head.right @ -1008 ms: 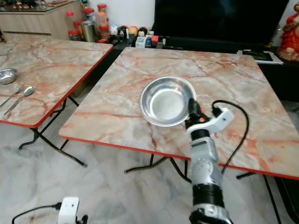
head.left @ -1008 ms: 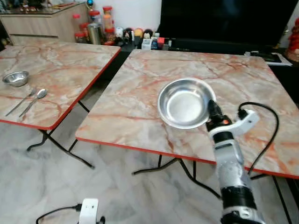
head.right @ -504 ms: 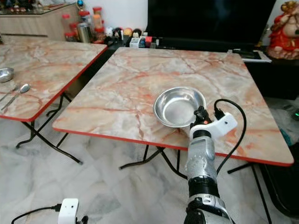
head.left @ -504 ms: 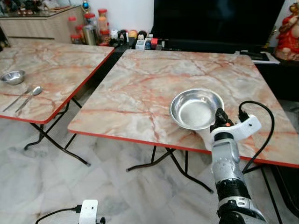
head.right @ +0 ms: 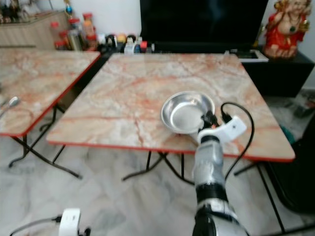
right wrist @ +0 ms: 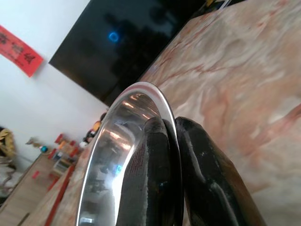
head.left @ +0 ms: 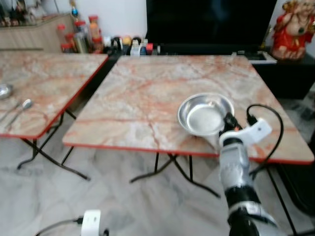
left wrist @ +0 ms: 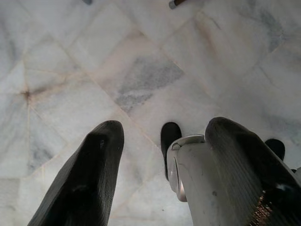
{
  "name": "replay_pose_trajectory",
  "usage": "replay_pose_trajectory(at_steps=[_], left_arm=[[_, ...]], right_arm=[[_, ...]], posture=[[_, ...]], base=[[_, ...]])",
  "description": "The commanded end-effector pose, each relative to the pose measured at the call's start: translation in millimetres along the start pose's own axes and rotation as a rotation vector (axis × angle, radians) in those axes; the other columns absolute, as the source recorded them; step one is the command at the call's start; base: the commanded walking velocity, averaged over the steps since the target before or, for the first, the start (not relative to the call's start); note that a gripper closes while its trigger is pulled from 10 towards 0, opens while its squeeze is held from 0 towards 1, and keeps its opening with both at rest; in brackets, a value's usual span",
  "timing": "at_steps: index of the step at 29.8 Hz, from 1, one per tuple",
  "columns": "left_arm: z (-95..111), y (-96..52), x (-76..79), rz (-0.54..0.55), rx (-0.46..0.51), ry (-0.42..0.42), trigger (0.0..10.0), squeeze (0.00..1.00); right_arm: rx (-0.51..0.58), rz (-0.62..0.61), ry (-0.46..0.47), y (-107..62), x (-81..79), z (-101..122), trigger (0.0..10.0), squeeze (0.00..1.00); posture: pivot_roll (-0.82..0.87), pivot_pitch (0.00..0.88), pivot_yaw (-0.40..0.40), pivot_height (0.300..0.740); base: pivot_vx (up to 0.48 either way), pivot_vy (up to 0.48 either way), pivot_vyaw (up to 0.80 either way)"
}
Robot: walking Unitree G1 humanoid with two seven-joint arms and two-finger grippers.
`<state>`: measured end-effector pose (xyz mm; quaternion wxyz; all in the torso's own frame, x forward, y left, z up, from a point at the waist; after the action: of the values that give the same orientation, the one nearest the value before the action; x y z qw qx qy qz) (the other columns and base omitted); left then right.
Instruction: Setting the table
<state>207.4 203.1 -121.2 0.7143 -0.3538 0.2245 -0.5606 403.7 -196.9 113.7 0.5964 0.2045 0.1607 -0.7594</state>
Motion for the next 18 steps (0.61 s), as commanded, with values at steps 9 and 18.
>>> replay_pose_trajectory(at_steps=[9, 18], left_arm=[[21, 2.5, -10.9, 0.045, 0.07, -0.017, 10.0, 0.0], [21, 2.3, -13.4, 0.058, 0.073, -0.022, 10.0, 0.0]], right_arm=[[0.008, 0.041, 0.016, 3.9, -14.9, 1, 10.0, 0.0], [0.003, 0.073, 0.024, 4.1, -20.1, 0, 10.0, 0.0]], posture=[[-0.01, 0.0, -0.005, 0.719], [-0.02, 0.0, -0.003, 0.719]], base=[[0.0, 0.0, 0.0], [0.084, 0.0, 0.0]])
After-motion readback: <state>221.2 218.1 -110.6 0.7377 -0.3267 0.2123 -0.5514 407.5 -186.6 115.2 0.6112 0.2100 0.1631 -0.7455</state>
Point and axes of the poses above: a point about 5 cm out from each wrist's last joint towards the gripper, its own y axis pointing out of the wrist towards the gripper, its own z axis along the axis of the wrist's last joint, x = y × z, the point moved 5 cm from there along y, pointing out of the wrist towards the gripper, and after that the axes turned 14 degrees about -y, right-handed, at the moved point
